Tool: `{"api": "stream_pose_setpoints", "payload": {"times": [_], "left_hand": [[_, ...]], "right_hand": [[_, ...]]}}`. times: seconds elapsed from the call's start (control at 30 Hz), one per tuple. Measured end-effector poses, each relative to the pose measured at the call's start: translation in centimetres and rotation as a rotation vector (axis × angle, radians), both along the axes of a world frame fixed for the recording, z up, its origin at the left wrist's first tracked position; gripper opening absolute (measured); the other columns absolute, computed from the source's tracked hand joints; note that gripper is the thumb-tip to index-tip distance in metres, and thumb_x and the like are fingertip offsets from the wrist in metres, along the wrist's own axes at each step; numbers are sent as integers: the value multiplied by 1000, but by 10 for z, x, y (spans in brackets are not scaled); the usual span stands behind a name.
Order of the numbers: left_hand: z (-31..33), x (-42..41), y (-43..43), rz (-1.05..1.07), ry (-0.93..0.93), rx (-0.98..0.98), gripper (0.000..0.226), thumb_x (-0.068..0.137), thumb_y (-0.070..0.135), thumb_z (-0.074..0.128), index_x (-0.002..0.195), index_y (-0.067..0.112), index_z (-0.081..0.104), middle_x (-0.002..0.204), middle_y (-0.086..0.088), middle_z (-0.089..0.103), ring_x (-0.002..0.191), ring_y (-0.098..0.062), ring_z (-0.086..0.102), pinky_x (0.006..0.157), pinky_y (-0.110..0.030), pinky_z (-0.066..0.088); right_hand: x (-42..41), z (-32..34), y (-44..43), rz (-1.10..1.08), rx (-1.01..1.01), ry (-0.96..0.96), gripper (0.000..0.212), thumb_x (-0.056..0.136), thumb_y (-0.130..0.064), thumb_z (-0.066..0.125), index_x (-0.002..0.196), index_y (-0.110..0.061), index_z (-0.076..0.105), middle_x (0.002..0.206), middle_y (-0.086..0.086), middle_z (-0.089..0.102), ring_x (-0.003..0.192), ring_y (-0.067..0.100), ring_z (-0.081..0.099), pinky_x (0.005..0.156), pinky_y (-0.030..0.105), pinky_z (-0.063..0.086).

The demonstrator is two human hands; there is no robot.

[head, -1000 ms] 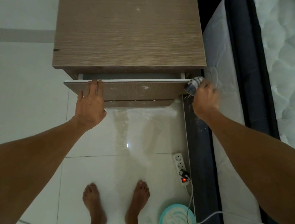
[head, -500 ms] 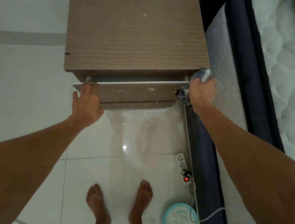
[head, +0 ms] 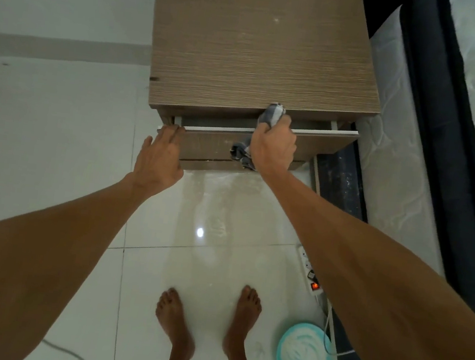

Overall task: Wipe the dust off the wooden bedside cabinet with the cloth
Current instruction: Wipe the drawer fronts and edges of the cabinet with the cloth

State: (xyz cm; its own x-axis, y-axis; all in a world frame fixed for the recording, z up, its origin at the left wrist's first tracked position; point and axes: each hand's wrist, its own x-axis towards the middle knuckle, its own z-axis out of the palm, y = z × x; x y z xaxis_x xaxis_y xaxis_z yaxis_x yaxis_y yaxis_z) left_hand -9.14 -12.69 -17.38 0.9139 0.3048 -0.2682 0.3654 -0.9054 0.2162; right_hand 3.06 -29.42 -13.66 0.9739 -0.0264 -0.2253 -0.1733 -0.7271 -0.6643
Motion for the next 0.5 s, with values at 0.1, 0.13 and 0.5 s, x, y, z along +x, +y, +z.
{"api": "stream_pose_setpoints", "payload": {"times": [0.1,0.13,0.5], "left_hand": [[2,-2,9,20,-53,-48,74,79,3,67,145,6,34,145,-17,40,126,-36,47,107,-52,38],[3,-4,13,23,-61,-59,74,79,2,66,145,6,33,144,-17,41,125,-36,48,105,-50,40],[4,-34,49,49,-32,-76,77,80,-8,57,149,1,22,155,-17,27,143,-32,25,110,-45,32]], "right_hand": [[-16,0,25,68,-11,-5,28,98,-25,45,120,-7,47,104,12,61,83,23,57,68,35,48],[-22,0,33,86,-13,-3,28,99,-24,45,120,-6,47,104,12,60,81,22,55,67,33,43],[-70,-2,108,345,-50,-55,32,97,-26,47,123,-7,46,109,14,60,92,29,60,72,40,47]]}}
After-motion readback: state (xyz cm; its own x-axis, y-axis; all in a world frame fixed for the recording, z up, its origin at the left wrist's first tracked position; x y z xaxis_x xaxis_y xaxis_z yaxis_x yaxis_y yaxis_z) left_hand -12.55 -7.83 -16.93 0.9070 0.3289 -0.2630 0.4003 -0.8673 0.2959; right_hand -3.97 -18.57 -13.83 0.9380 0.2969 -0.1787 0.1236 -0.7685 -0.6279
